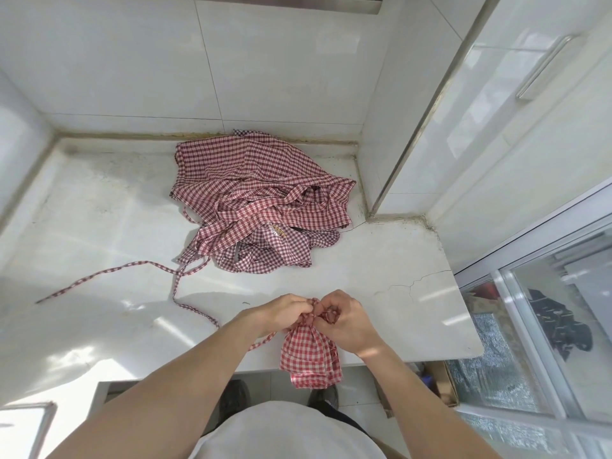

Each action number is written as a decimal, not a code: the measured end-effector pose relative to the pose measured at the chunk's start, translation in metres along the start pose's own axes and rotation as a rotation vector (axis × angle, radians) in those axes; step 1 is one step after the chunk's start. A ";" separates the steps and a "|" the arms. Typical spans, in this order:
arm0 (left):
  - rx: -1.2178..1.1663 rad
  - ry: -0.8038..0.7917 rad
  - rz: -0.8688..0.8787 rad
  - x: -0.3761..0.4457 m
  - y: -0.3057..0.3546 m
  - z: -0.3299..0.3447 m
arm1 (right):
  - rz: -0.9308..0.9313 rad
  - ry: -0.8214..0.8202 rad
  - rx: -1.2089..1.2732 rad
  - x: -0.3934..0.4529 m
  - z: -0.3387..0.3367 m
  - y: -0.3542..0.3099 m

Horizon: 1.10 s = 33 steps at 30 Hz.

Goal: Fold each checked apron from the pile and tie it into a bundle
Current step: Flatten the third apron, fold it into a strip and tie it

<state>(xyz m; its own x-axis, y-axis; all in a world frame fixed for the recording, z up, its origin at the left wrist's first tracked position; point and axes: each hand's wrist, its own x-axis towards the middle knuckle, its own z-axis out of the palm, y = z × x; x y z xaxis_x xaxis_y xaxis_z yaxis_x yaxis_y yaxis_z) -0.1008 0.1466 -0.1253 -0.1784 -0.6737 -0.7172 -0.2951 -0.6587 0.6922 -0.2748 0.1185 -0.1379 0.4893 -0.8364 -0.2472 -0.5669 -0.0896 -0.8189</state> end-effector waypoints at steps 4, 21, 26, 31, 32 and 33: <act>0.181 0.094 0.069 0.004 -0.005 -0.001 | 0.091 -0.015 0.033 0.002 0.002 -0.002; 0.141 0.187 0.171 0.004 -0.015 0.008 | 0.229 0.023 0.409 0.007 0.011 -0.003; 0.078 0.270 0.218 0.002 -0.021 0.011 | 0.123 0.068 0.099 0.002 0.014 -0.004; 0.064 0.170 0.308 -0.005 -0.023 0.003 | -0.148 0.052 -0.102 0.001 0.016 0.006; 0.084 0.151 0.313 -0.007 -0.022 0.001 | -0.186 0.042 -0.110 0.001 0.015 0.008; 0.104 0.134 0.315 -0.009 -0.021 -0.002 | -0.212 0.032 -0.112 0.001 0.015 0.009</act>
<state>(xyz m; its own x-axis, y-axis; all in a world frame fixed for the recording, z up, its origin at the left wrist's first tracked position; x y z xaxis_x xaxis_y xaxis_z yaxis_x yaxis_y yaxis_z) -0.0915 0.1655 -0.1334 -0.1527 -0.8808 -0.4482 -0.3407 -0.3788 0.8605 -0.2690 0.1248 -0.1530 0.5847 -0.8092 -0.0578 -0.5246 -0.3227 -0.7878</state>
